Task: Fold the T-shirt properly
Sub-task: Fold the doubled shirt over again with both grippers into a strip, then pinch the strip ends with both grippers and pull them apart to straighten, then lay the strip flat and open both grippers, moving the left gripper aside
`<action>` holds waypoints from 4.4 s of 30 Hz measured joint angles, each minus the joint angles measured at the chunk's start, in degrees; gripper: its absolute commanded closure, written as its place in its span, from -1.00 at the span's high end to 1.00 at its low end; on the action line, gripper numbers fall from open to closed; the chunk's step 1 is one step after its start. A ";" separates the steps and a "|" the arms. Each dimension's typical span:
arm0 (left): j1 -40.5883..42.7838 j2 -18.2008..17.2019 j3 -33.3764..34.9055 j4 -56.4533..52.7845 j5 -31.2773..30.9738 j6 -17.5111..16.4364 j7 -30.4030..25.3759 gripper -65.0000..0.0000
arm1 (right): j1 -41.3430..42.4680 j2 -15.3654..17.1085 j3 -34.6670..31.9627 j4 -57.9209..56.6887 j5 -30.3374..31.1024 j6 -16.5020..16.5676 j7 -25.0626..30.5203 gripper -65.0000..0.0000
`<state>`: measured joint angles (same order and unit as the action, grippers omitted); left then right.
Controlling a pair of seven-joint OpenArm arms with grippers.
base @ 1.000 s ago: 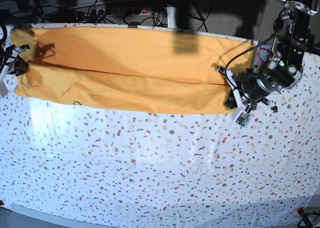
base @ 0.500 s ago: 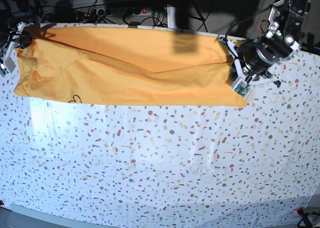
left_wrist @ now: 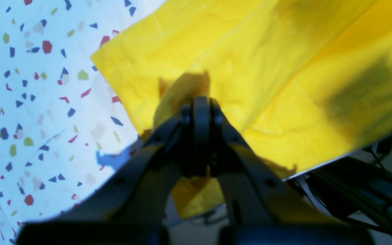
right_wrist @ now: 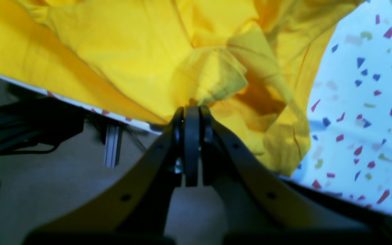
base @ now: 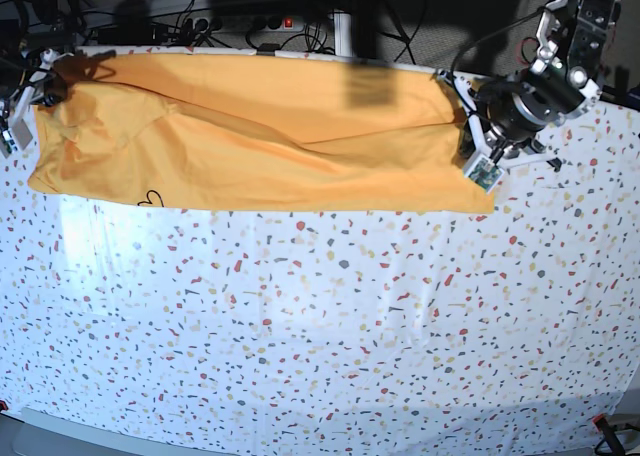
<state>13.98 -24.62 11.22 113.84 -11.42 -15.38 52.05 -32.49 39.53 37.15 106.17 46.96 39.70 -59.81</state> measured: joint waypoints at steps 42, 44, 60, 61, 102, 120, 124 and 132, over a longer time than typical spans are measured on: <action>0.63 -0.02 0.00 -0.04 11.65 3.13 3.82 -0.46 | 23.69 -1.92 -8.74 -8.33 -21.33 -10.67 1.07 0.22; 0.66 -0.02 0.00 -0.07 12.87 4.09 8.17 -0.46 | 24.09 -1.95 -8.76 -8.33 -21.33 -10.69 0.98 0.22; -4.66 4.98 0.07 -2.78 2.34 2.08 -16.24 -0.46 | 24.37 -2.58 -8.76 -8.33 -2.36 -10.36 1.81 0.22; -4.87 5.75 0.00 -4.87 2.27 1.62 -15.91 -0.46 | 24.37 -2.91 -8.76 -8.33 -2.38 -10.36 1.81 0.22; 2.05 4.96 -0.04 -7.08 -1.77 -5.68 -1.92 -0.57 | 19.80 -12.74 -8.28 -26.51 -15.69 0.52 12.22 0.22; 0.07 4.98 -0.09 -17.86 -3.91 -6.62 -13.33 -0.57 | 20.76 -13.75 -8.59 -23.67 -8.24 0.46 9.01 0.22; -4.00 5.79 -0.26 -22.91 -5.31 -7.34 -14.64 -0.57 | 21.24 -16.55 -8.26 -23.58 -11.15 0.44 12.48 0.22; -8.61 7.34 -0.13 -24.87 -3.58 -6.93 -12.66 -0.57 | 28.65 -24.00 -8.33 -25.99 -19.69 0.22 15.23 0.22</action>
<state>5.37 -17.28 11.09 88.97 -15.00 -22.31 39.40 -3.84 15.53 28.82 80.18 27.27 39.92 -44.58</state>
